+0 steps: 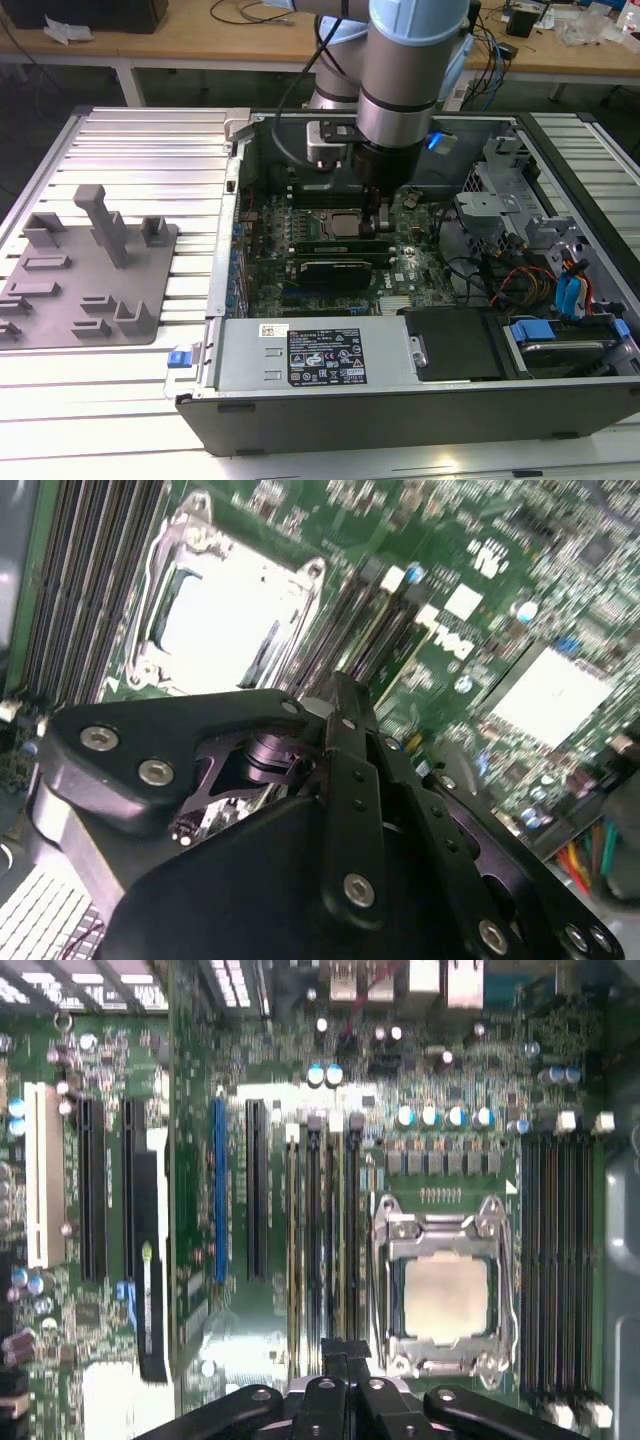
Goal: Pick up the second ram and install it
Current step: 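Press down the second ram until it locks into place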
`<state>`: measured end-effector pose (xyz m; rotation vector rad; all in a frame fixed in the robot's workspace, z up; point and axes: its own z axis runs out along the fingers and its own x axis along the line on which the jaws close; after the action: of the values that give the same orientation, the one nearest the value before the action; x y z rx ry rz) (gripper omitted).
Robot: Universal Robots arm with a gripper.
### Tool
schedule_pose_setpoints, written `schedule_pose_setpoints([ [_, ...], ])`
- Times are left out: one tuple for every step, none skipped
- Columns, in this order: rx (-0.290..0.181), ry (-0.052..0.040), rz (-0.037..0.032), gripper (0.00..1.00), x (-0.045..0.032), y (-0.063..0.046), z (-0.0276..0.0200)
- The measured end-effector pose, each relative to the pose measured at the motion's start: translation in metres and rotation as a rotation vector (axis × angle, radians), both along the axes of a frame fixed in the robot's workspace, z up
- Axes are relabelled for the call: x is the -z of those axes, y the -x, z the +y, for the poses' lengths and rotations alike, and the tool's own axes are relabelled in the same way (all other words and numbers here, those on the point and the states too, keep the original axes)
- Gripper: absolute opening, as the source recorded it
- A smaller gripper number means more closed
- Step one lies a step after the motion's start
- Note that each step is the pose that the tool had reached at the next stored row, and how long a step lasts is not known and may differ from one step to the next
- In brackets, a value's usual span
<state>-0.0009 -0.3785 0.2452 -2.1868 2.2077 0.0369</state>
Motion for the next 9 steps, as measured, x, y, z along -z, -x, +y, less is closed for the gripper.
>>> schedule_pose_setpoints([
  [0.000, 0.0003, 0.0000, 0.08, 0.0000, -0.003, 0.0000],
  [0.000, 0.0007, 0.0000, 0.08, 0.0000, -0.006, 0.0000],
  [0.000, 0.0018, 0.0000, 0.08, 0.0001, -0.011, 0.0000],
  [0.000, 0.0029, 0.0000, 0.08, 0.0001, -0.015, 0.0000],
  [0.000, 0.0035, 0.0001, 0.08, 0.0001, -0.017, 0.0000],
  [0.000, 0.0046, 0.0000, 0.08, 0.0001, -0.017, 0.0000],
  [0.000, 0.0043, -0.0001, 0.08, 0.0010, -0.017, 0.0001],
  [0.000, 0.0048, 0.0001, 0.08, 0.0027, -0.019, 0.0000],
  [0.000, 0.0048, 0.0000, 0.08, 0.0034, -0.020, 0.0001],
])
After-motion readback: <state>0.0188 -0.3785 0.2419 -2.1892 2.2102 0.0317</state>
